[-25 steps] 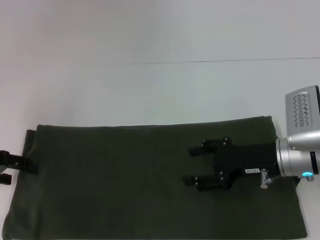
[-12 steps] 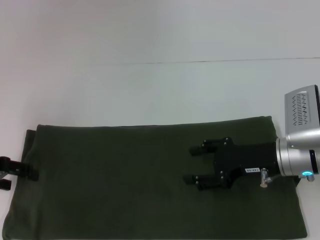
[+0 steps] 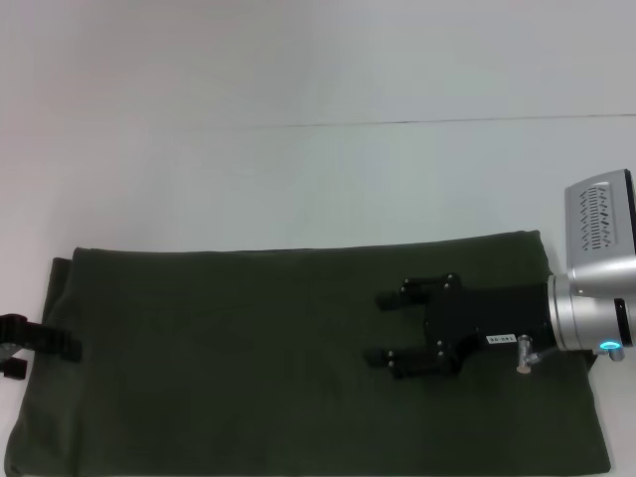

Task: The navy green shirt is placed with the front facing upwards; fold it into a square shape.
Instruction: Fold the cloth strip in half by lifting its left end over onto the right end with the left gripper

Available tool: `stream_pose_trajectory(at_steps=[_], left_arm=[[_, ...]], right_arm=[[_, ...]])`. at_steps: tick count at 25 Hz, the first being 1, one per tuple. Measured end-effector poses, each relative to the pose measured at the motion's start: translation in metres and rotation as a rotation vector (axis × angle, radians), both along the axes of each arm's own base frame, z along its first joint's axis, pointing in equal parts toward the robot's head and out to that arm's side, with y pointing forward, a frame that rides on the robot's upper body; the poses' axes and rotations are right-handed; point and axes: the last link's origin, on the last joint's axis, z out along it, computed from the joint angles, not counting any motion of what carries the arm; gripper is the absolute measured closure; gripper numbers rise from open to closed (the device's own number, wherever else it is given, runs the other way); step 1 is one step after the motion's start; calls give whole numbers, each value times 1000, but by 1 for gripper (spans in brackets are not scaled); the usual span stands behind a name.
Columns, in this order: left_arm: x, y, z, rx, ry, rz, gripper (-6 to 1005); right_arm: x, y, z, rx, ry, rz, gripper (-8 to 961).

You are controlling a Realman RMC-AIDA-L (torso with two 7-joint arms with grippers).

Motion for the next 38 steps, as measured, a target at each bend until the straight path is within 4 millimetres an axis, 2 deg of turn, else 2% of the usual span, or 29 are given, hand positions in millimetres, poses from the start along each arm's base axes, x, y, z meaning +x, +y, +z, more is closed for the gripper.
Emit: stream_pose_trajectory(at_steps=[38], left_arm=[[4,1,-10,-26,-29,4,101]], right_arm=[[-2,2,0,-3,-2,5,160]])
